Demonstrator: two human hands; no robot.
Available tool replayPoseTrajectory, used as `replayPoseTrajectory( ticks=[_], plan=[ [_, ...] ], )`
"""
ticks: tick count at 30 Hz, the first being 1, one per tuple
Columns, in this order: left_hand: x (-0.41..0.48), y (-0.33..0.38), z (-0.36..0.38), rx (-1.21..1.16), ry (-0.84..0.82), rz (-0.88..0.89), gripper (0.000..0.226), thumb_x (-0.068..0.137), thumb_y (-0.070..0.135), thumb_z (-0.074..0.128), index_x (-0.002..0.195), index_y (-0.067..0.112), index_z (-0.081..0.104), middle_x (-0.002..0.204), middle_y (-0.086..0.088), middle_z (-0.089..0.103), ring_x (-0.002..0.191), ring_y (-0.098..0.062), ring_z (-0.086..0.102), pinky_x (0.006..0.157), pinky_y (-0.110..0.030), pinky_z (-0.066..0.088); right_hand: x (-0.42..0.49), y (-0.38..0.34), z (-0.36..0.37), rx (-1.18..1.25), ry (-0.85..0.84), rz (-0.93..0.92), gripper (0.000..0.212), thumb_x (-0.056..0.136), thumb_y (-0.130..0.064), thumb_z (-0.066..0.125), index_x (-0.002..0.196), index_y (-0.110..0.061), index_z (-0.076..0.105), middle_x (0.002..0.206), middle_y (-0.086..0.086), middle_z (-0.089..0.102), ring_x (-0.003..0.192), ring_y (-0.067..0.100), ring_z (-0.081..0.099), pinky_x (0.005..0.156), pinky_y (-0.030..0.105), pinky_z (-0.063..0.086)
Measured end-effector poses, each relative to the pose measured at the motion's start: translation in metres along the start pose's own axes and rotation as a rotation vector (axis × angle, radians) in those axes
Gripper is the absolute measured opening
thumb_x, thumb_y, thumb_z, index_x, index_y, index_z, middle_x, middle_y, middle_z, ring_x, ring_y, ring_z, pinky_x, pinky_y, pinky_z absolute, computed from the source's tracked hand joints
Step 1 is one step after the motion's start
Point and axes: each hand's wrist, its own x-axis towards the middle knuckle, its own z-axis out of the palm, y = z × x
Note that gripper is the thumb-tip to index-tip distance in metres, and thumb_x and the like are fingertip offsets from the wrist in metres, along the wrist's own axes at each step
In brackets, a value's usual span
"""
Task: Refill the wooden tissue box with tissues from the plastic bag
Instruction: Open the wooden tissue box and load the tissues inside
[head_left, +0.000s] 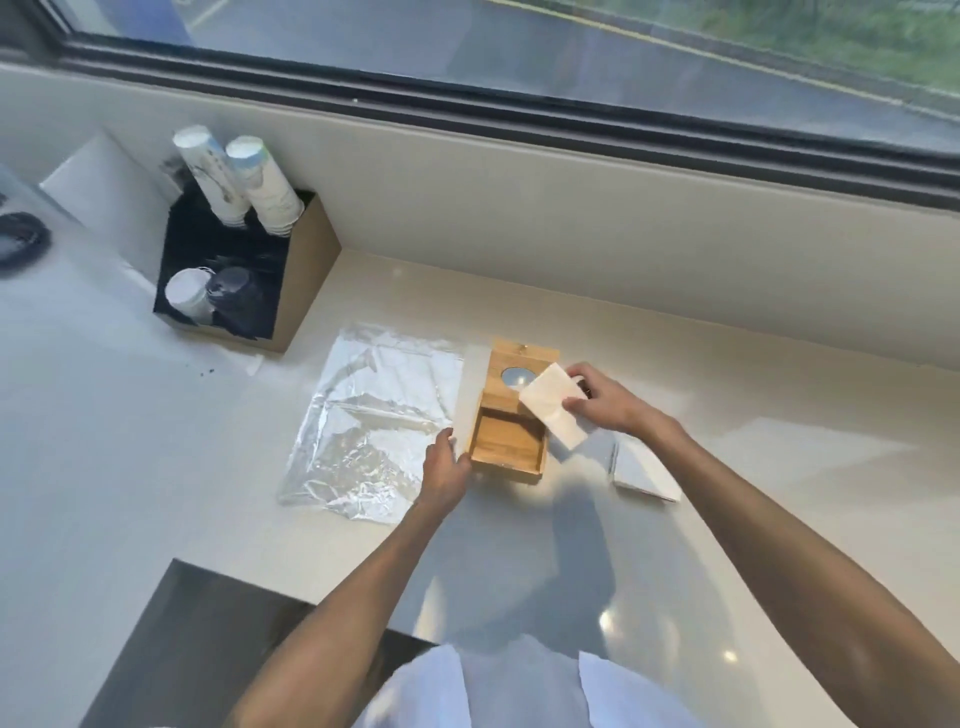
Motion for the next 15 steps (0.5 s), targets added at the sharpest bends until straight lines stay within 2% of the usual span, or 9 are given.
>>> replayPoseTrajectory(
  ticks=[3,6,9,13,15],
  plan=[
    [0.023,-0.001,-0.013,-0.019,-0.186,-0.016,0.058,0.097,0.011,0.049,0.151,0.009,0.027,0.151,-0.015,0.039,0.136,-0.029,0.043,0.112,-0.041,0.038,0.028,-0.05,0.044,-0.355,-0.129,-0.097,0.047,0.091,-0.019,0.057,0.135,-0.022,0.041,0.127,0.009,0.061,0.109,0.028,0.059,0.088,0.035,0.047],
    [0.04,-0.002,-0.018,-0.015,-0.33,-0.033,0.056,0.096,0.008,0.045,0.15,0.016,0.03,0.141,-0.016,0.047,0.122,-0.033,0.054,0.098,-0.04,0.046,0.039,-0.061,0.071,-0.617,-0.215,-0.059,0.046,0.091,-0.015,0.046,0.136,-0.021,0.038,0.123,0.01,0.061,0.108,0.032,0.059,0.081,0.037,0.045],
    [0.049,0.001,-0.023,-0.024,-0.454,-0.032,0.053,0.094,0.009,0.047,0.145,0.018,0.036,0.121,-0.011,0.057,0.095,-0.022,0.057,0.077,-0.029,0.048,0.038,-0.058,0.08,-0.593,-0.281,-0.002,0.055,0.09,-0.007,0.04,0.141,-0.026,0.034,0.117,-0.001,0.057,0.101,0.026,0.057,0.075,0.032,0.042],
    [0.054,-0.004,-0.023,0.015,-0.478,-0.002,0.051,0.095,0.006,0.047,0.144,0.013,0.036,0.11,-0.006,0.054,0.094,-0.018,0.053,0.071,-0.022,0.045,0.039,-0.053,0.093,-0.621,-0.288,0.051,0.052,0.091,-0.006,0.041,0.141,-0.016,0.037,0.139,0.007,0.047,0.115,0.03,0.055,0.085,0.036,0.049],
    [0.056,-0.005,-0.022,0.027,-0.476,0.005,0.05,0.096,0.004,0.045,0.144,0.014,0.035,0.108,-0.003,0.053,0.092,-0.015,0.053,0.062,-0.012,0.043,0.041,-0.055,0.101,-0.643,-0.294,0.123,0.048,0.092,-0.007,0.042,0.139,-0.011,0.036,0.14,0.01,0.044,0.114,0.031,0.055,0.08,0.037,0.047]
  ],
)
